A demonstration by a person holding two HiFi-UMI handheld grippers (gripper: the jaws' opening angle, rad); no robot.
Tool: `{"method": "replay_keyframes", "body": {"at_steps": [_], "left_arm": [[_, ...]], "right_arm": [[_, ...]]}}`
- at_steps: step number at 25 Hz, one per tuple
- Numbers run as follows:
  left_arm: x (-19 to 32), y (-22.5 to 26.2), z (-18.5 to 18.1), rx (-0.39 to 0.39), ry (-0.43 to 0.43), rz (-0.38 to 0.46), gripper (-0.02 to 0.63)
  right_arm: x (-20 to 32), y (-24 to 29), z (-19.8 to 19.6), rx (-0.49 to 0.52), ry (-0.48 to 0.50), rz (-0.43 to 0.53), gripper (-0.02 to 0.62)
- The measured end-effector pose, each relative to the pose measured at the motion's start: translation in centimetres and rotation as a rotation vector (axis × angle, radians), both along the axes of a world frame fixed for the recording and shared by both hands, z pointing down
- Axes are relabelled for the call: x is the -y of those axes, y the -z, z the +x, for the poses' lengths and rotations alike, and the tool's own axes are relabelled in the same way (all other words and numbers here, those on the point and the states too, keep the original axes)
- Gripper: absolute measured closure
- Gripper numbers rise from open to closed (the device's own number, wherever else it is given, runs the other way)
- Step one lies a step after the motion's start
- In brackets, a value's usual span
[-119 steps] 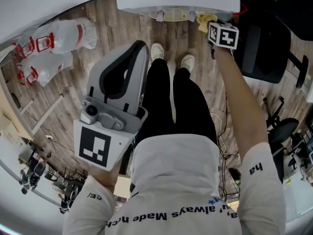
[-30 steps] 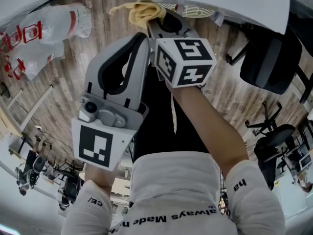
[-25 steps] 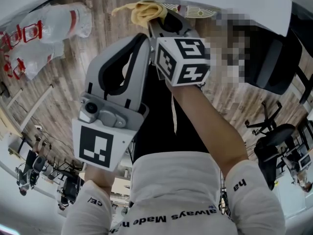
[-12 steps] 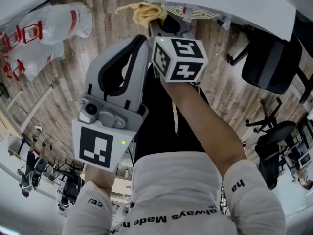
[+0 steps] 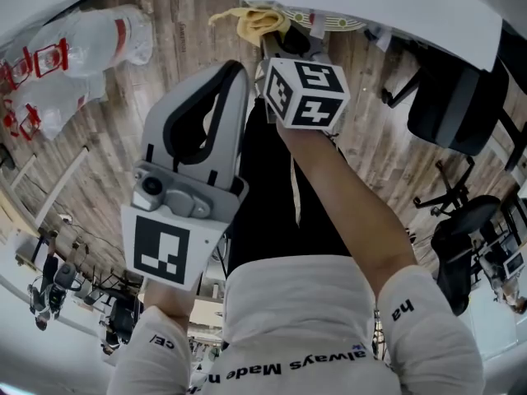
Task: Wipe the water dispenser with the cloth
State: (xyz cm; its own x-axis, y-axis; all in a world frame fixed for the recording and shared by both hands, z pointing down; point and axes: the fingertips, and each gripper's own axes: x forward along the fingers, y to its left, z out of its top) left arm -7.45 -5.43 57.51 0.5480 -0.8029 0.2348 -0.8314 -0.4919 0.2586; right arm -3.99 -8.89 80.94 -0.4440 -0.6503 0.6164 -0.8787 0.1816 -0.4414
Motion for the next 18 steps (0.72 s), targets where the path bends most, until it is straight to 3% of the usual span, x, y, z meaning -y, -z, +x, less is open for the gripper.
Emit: {"method": "replay_keyframes", "body": {"at_steps": [18], "left_arm": [[0.9,-0.7,-0.6,0.003,0.011,-0.014,0.586]], "right_arm": [[0.5,-6.0,-0.1,-0.133,0.085,-0.018,0.534]]}}
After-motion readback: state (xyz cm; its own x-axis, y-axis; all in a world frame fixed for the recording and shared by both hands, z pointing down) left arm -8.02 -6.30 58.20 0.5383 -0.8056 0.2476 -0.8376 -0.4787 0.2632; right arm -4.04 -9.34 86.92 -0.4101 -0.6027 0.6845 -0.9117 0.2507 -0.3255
